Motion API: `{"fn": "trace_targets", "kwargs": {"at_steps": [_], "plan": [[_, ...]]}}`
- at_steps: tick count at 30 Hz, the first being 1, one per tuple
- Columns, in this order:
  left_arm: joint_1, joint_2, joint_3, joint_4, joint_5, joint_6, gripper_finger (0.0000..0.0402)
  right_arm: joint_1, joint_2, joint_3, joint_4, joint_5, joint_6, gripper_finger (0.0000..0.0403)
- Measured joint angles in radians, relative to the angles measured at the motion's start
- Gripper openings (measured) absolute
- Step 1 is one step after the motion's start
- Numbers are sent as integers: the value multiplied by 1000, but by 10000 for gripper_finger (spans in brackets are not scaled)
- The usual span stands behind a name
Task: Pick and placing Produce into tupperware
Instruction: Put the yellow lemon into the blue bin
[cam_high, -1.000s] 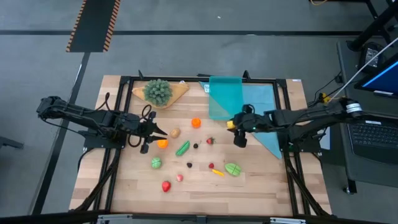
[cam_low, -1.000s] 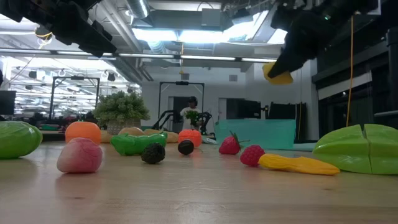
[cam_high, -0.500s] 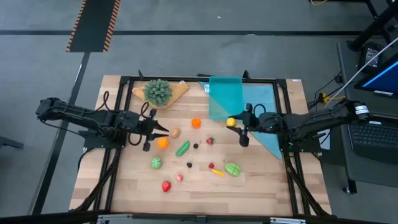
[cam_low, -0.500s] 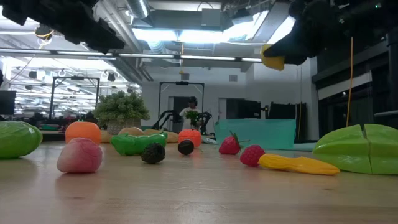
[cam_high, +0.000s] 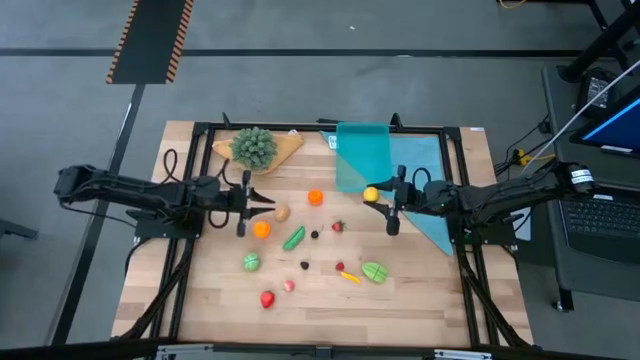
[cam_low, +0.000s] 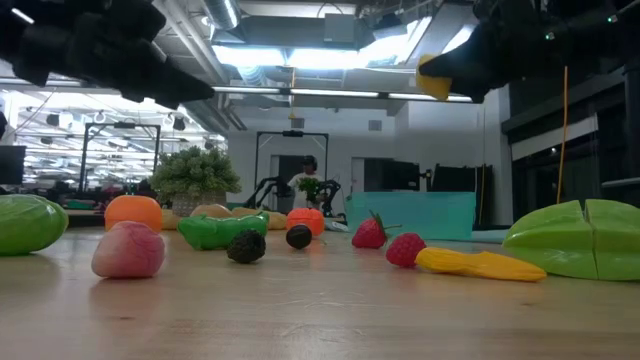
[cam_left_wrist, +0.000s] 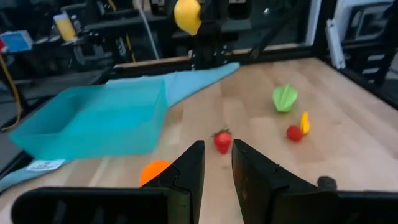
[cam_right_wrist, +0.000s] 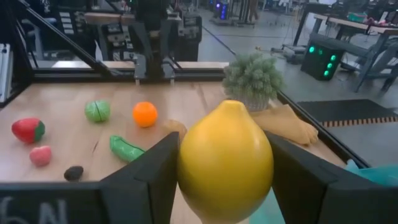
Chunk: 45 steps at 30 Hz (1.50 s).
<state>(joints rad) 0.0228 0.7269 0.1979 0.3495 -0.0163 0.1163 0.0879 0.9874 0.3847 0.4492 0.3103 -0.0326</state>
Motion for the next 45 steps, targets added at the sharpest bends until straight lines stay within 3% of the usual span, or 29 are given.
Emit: {"fn": "trace_targets", "kwargs": {"at_steps": [5,12,32,40,45], "plan": [[38,0,-28,73,73,29,74,0,0,0,10,0,-3,210],[91,0,-28,80,79,44,74,-9,0,0,21,7,3,210],[116,0,-28,78,79,48,74,-238,56,0,-4,73,34,210],[116,0,-28,78,79,50,74,-358,104,0,10,-11,51,210],[116,0,-28,78,79,51,74,-449,106,35,-29,-119,26,210]]}}
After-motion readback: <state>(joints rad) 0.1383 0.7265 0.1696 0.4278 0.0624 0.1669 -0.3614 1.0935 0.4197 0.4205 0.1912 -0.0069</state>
